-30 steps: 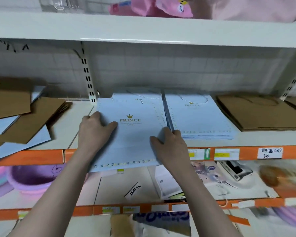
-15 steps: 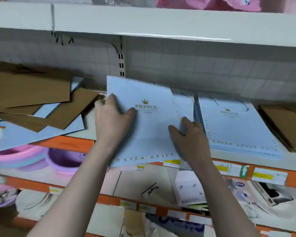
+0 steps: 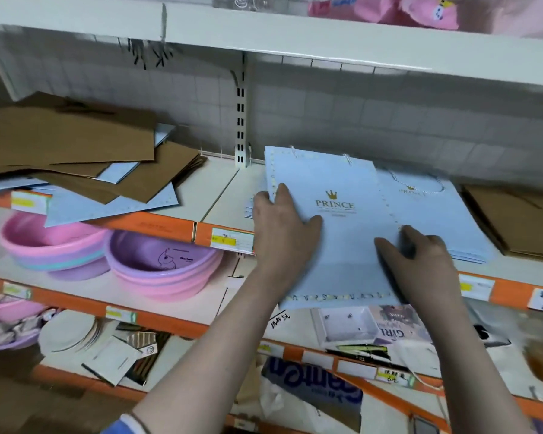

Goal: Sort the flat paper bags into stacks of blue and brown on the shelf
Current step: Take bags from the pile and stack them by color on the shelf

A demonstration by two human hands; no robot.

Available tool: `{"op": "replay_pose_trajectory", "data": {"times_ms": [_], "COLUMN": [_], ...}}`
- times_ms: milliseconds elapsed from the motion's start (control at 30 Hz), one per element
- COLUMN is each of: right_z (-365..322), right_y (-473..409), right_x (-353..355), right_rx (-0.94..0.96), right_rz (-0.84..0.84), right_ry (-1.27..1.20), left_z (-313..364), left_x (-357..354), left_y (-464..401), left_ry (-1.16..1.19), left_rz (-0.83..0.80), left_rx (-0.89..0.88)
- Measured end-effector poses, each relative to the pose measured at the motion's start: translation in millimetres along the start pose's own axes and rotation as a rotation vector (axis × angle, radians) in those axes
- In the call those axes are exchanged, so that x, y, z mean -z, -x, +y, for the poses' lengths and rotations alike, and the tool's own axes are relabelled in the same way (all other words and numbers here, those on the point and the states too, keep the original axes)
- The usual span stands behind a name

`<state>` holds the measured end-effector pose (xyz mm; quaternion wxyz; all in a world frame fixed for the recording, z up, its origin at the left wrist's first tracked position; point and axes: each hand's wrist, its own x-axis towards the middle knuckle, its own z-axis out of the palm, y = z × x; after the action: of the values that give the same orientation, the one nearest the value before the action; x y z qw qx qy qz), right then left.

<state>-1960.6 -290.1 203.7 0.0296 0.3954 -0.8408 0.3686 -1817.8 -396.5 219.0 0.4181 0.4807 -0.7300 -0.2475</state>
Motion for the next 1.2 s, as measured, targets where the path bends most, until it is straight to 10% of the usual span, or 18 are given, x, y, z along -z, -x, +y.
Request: {"op": "replay_pose_trajectory", "data": {"times_ms": [1200], "right_z": [-39.6], "right_y": [-117.9], "right_x": [-87.8], "right_rx": [-0.111], "right_rz": [-0.12], "right_ry": [0.21], "left_z": [-64.6], "left_x": [-46.8], "left_y": [-167.4], "left_ry": [-0.235], "left_rz": [-0.337], "left_rx": [-0.05]}}
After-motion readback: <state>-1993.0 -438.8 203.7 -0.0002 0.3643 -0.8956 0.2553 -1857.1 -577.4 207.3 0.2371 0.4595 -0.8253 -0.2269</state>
